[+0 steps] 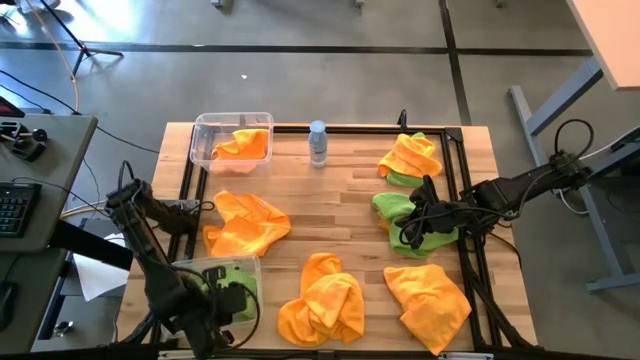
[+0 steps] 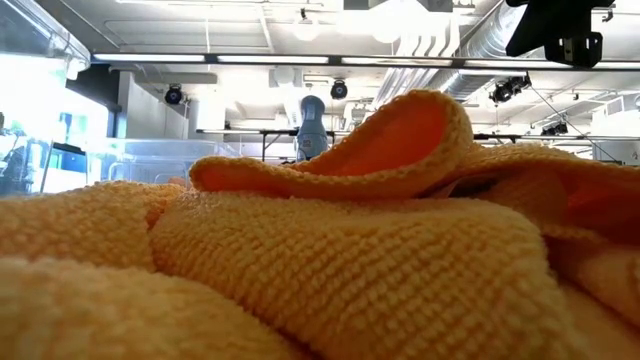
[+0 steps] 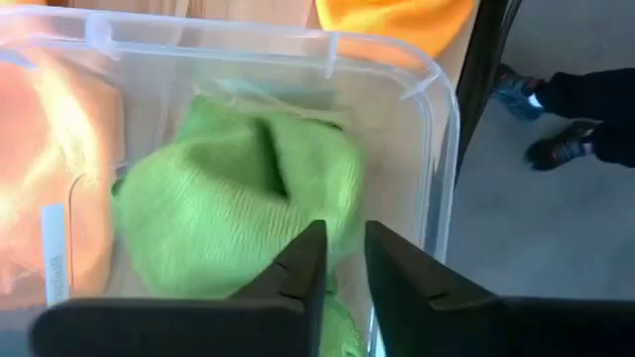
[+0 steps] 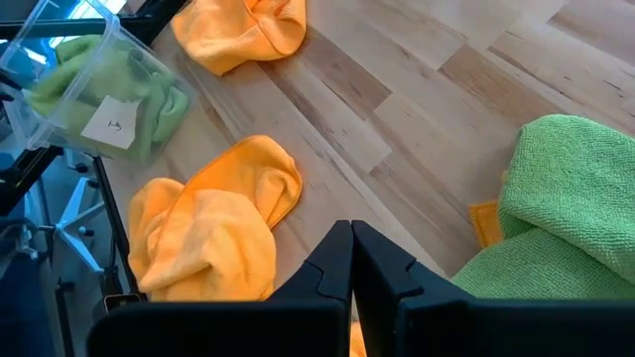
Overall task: Sort microfiber towel by color & place in baskets
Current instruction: Put the green microfiber towel into the bottom transparent bin
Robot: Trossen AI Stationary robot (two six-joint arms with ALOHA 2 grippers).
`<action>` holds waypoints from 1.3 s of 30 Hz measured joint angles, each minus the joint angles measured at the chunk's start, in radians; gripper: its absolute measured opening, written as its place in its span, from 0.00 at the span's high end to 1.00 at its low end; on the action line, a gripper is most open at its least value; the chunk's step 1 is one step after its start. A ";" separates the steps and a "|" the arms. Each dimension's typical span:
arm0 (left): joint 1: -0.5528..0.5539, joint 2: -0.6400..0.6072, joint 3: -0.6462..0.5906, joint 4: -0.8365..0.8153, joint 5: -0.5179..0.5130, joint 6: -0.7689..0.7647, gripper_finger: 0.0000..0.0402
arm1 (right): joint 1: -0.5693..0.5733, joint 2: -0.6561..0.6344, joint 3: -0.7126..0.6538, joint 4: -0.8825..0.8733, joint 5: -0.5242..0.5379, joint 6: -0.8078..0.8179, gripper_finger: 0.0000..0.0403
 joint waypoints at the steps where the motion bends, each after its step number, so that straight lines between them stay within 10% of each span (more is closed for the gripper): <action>1: 0.000 0.001 0.000 -0.003 0.001 0.000 0.81 | 0.000 0.000 0.000 0.000 0.000 0.000 1.00; 10: -0.006 -0.007 0.000 -0.161 -0.020 -0.055 0.66 | 0.000 0.000 0.000 0.000 0.000 0.008 1.00; 22: 0.000 0.055 0.000 -0.177 -0.127 0.060 0.78 | 0.000 0.000 0.000 0.000 0.000 0.008 1.00; 29: 0.006 0.147 0.000 -0.208 -0.054 0.449 0.98 | 0.000 0.000 0.000 0.000 0.000 0.009 1.00; 39: 0.019 0.154 0.000 -0.279 0.038 0.908 1.00 | 0.000 0.000 0.000 0.002 0.000 0.034 1.00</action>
